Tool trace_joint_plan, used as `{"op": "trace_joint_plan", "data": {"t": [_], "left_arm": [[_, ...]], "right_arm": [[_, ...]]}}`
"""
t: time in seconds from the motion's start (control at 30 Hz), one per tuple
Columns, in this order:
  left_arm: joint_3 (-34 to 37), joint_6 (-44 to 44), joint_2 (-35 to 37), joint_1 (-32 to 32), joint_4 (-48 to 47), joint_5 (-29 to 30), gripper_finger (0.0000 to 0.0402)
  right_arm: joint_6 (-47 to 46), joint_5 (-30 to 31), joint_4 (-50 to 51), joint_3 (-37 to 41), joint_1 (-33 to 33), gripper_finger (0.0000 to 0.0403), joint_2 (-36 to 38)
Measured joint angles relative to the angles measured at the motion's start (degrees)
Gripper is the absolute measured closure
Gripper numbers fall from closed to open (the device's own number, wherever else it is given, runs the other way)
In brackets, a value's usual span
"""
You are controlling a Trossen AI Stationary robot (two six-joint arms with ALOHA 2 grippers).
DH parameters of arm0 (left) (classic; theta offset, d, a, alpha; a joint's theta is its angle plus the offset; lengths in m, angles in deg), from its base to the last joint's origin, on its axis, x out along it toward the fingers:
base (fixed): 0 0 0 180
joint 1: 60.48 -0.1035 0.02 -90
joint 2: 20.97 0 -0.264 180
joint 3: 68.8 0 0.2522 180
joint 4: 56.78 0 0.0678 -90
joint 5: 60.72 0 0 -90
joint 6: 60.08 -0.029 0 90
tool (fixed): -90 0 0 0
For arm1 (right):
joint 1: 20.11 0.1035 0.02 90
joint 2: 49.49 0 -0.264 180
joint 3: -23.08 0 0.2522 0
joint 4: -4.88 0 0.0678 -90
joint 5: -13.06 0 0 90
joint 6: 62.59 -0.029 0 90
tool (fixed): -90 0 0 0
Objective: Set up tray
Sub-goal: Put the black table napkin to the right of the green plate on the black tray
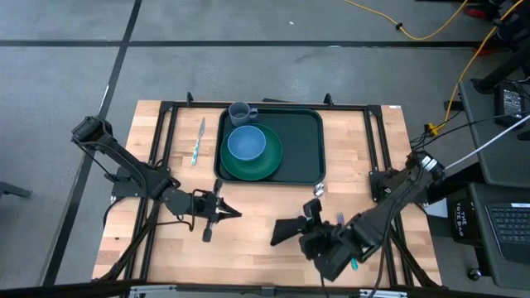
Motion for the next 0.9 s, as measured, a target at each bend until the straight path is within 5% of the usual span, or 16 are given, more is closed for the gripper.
{"op": "trace_joint_plan", "data": {"t": [0.33,0.63,0.9], "left_arm": [[0.00,-2.65,7.79,-2.20,-10.63,1.29,0.0399],[0.00,-6.05,10.54,-6.82,-13.66,1.05,0.0399],[0.00,-6.23,10.57,-9.67,-14.03,2.28,0.0401]], "right_arm": [[5.48,-2.77,-0.77,0.54,-7.66,0.0386,4.37],[12.95,-4.27,-16.13,17.89,-15.38,0.0386,17.20],[18.30,-8.89,-19.66,21.35,-21.95,0.0386,27.24]]}}
